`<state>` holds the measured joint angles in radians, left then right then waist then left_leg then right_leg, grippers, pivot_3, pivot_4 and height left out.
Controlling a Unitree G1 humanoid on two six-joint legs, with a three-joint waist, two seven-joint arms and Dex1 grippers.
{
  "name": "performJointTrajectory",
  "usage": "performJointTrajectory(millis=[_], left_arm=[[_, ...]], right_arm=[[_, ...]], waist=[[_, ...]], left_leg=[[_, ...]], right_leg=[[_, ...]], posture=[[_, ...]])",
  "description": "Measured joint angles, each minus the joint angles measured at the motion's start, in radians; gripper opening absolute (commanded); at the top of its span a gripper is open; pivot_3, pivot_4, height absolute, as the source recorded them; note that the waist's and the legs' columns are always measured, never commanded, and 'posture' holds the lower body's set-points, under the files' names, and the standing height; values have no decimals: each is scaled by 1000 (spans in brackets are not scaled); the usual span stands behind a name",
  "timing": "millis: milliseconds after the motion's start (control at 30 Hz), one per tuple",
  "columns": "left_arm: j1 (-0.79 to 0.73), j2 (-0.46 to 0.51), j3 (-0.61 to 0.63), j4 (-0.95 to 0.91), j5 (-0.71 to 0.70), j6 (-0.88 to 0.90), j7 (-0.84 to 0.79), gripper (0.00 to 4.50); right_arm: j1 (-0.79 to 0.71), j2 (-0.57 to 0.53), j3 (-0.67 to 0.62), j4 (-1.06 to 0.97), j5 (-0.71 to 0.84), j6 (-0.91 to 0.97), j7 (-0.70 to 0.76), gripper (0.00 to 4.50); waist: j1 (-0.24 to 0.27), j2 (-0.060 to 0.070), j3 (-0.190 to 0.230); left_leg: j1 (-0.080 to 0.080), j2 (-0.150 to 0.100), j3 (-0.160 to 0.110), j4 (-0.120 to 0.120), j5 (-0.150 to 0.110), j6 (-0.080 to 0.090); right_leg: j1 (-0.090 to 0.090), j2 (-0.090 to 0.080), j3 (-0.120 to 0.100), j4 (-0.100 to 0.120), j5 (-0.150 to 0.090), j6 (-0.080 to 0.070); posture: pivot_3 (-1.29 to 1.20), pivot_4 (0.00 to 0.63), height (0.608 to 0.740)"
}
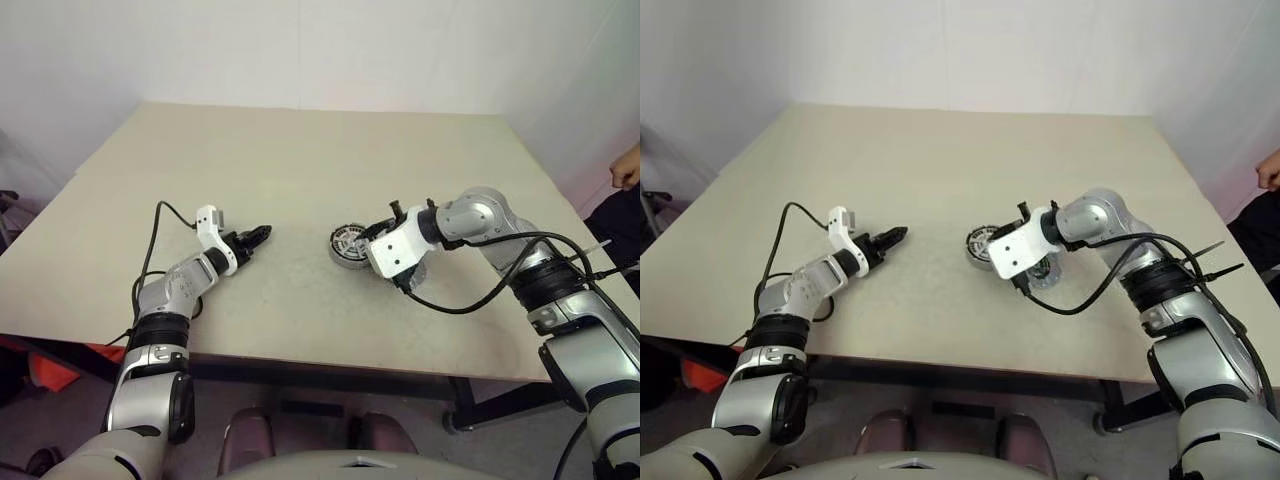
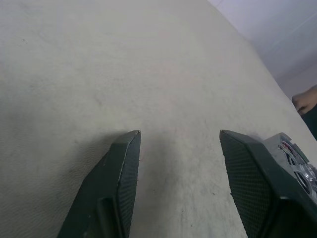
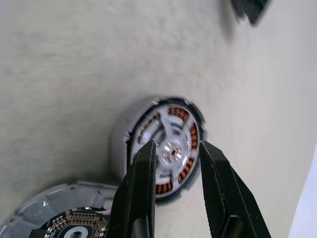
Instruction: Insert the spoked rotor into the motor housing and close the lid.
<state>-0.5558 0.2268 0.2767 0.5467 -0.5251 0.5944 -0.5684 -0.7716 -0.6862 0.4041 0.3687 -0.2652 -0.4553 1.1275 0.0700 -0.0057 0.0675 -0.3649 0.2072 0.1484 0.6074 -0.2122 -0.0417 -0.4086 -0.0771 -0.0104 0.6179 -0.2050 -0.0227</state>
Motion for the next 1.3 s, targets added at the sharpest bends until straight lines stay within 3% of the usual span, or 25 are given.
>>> performJointTrajectory(millis=[67, 200, 400, 533, 633, 767, 867, 933, 1033, 1300], left_arm=[[0, 2, 0, 0, 0, 0, 1, 2720], [3, -1, 2, -4, -3, 2, 1, 2720], [30, 1, 1, -25, -12, -7, -51, 2720], [29, 16, -2, -20, -6, -9, -77, 2720], [13, 17, -14, 2, 3, -10, -84, 2720], [-12, 14, -38, 33, 19, -16, -95, 2720], [-18, 13, -46, 44, 23, -18, -100, 2720], [-20, 16, -45, 47, 24, -19, -102, 2720], [-20, 19, -45, 51, 25, -19, -102, 2720], [-20, 23, -45, 49, 26, -15, -98, 2720]], right_arm=[[19, 30, -48, -29, 26, 114, -45, 1513], [111, 202, -268, -231, 215, 596, -229, 1513], [315, 379, -739, -685, 824, 1405, -461, 1513], [459, 403, -1018, -781, 1292, 1692, -615, 1513], [574, 420, -1076, -763, 1558, 1738, -806, 1513], [748, 411, -1038, -718, 1841, 1685, -1057, 1513], [828, 360, -981, -721, 1982, 1619, -1146, 2032], [896, 325, -931, -747, 2076, 1584, -1176, 2666], [968, 283, -838, -759, 2160, 1530, -1245, 3660], [969, 223, -686, -706, 2148, 1401, -1349, 3660]], waist=[[0, 0, 0], [2, 0, 0], [31, 0, 0], [37, 0, 0], [37, 1, 0], [35, 5, -2], [31, 7, -2], [34, 7, -2], [35, 7, -2], [33, 7, -3]], left_leg=[[0, 0, 0, -1, 0, -1], [3, 0, 0, -5, 2, -3], [5, -1, 0, -14, 4, -7], [8, -1, 0, -19, 6, -11], [16, -3, 1, -28, 10, -18], [17, -2, 1, -33, 11, -19], [14, -2, 1, -33, 12, -21], [14, -2, 0, -33, 12, -22], [12, -2, 0, -33, 12, -20], [6, -3, -1, -32, 11, -19]], right_leg=[[0, 0, 0, 0, 0, 0], [0, 1, 1, -1, 0, 0], [4, 1, 0, -11, 0, 0], [4, 1, 0, -12, 0, 1], [7, 0, 1, -13, -1, 1], [7, 1, -1, -13, -5, 9], [6, 1, -1, -15, -6, 10], [6, 1, -2, -16, -7, 11], [6, 0, -2, -17, -8, 13], [6, 0, -3, -18, -8, 14]], posture=[[0, 0, 740], [0, 0, 740], [0, 0, 740], [0, 0, 740], [0, 0, 740], [0, 0, 740], [0, 0, 740], [0, 0, 740], [0, 0, 740], [0, 0, 740]])
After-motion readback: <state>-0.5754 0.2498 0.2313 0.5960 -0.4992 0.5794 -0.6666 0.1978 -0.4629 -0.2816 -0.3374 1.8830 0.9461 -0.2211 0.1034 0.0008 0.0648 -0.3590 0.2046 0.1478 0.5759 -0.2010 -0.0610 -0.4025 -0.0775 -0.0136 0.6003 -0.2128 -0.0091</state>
